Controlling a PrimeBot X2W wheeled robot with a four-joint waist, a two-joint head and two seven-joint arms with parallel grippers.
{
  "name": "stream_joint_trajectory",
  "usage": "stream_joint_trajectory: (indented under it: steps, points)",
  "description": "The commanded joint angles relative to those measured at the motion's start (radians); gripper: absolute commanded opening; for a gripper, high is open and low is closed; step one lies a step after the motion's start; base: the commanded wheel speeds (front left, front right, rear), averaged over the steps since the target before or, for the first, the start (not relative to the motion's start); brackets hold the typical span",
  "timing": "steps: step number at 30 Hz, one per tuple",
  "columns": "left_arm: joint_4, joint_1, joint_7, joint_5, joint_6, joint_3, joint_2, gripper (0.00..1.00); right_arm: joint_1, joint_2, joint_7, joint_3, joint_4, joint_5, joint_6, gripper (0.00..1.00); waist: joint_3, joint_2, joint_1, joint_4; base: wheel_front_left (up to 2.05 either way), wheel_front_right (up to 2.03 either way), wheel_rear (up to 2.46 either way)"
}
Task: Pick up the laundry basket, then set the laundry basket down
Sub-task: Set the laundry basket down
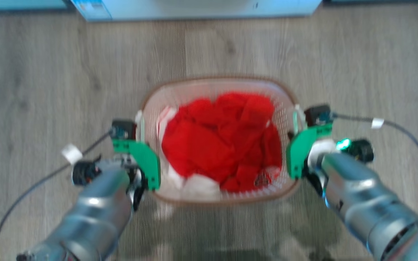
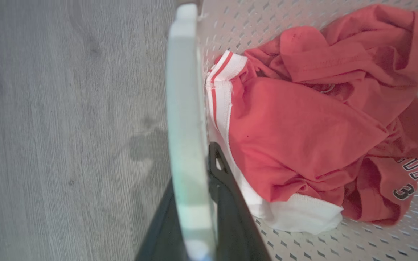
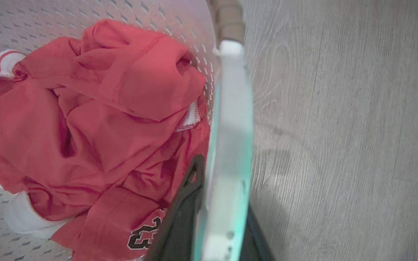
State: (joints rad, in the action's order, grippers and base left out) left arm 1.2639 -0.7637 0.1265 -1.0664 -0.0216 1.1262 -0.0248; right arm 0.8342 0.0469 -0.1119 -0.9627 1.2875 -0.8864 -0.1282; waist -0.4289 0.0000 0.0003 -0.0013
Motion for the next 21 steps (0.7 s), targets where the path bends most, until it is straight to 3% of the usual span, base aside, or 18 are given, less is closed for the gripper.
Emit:
stream_joint_trajectory:
  steps: [1, 10, 21]
  points:
    - [-0.009, -0.051, 0.015, 0.01, -0.018, -0.003, -0.025, 0.0, 0.018, 0.003, -0.017, -0.006, -0.006, 0.023, -0.003, 0.0, -0.091, 0.0, -0.0003, 0.0, 0.0, 0.0, 0.0]
    - [-0.045, -0.191, 0.026, 0.01, -0.055, 0.002, -0.025, 0.0, 0.157, 0.003, -0.04, 0.037, 0.003, 0.068, -0.003, 0.0, -0.26, 0.0, -0.0003, 0.009, 0.0, 0.0, 0.0]
    - [-0.055, -0.282, 0.044, 0.009, -0.072, 0.015, -0.025, 0.0, 0.22, 0.003, -0.028, 0.159, 0.003, 0.193, -0.003, 0.0, -0.385, 0.0, -0.0003, 0.015, 0.0, 0.0, 0.0]
